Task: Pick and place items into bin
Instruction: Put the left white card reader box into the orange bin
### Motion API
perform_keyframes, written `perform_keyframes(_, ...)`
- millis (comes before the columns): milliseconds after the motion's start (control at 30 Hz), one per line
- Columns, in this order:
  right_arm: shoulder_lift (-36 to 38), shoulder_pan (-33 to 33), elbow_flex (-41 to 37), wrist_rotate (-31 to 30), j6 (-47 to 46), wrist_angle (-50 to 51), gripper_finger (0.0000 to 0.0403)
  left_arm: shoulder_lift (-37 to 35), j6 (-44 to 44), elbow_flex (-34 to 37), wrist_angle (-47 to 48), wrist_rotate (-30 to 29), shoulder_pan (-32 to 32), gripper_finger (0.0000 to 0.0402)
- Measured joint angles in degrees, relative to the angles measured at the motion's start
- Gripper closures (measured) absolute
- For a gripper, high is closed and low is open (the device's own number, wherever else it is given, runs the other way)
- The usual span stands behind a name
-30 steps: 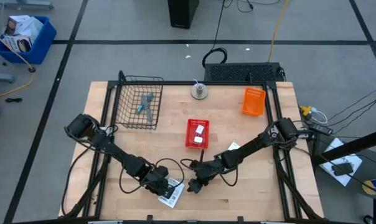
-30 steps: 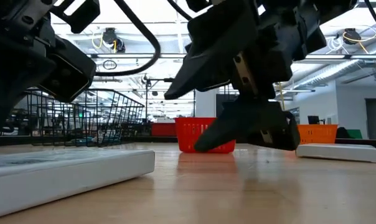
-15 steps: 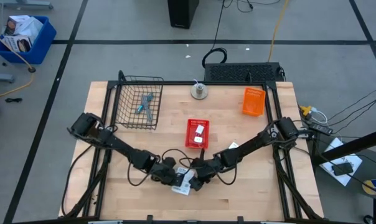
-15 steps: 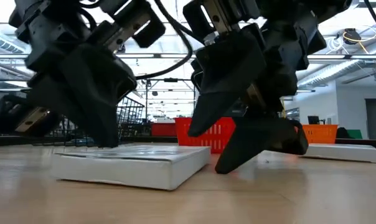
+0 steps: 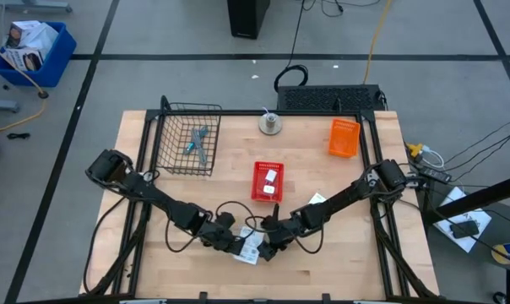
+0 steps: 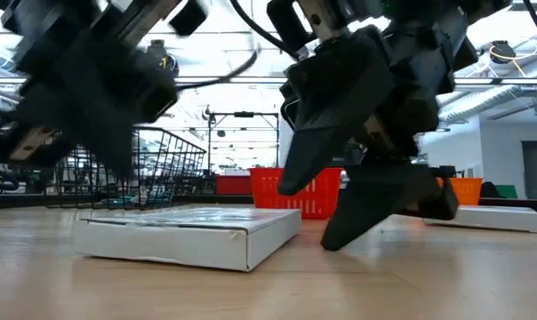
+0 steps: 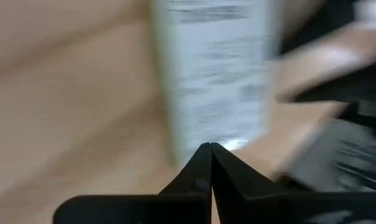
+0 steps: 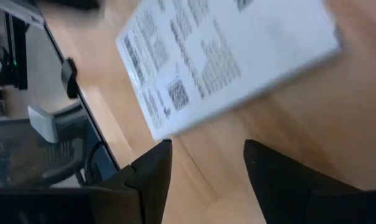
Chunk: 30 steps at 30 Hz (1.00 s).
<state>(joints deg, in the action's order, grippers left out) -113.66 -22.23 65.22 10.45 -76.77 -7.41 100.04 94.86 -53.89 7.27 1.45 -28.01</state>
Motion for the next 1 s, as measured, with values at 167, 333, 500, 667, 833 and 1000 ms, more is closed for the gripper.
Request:
perform_keyframes(167,0.02,-0.40,-0.03,1.56,5.20,0.54,0.0217,0.04,-6.97,0.16,8.69,2.07,-0.02,0.0398)
perform_keyframes(333,0.24,-0.36,-0.03,1.73,11.05,3.09,0.0301,-0.01,-16.74,0.11,9.29,2.46,0.80,0.0399)
perform_keyframes(500,0.35,-0.41,-0.05,-0.04,13.59,5.03,0.0392,0.11,-22.76,0.11,9.39,1.63,2.37,0.0395)
perform_keyframes(667,0.37,0.45,-0.05,-2.64,12.47,5.94,0.0401,0.72,-22.61,0.06,8.98,3.00,4.15,0.0397)
perform_keyframes(833,0.37,2.41,-0.05,-4.69,11.50,5.08,0.0402,1.04,-22.36,0.07,6.25,5.85,4.59,0.0399)
perform_keyframes(1000,0.37,3.90,-0.05,-4.68,11.74,5.12,0.0403,1.04,-20.48,0.02,4.53,5.43,4.24,0.0399)
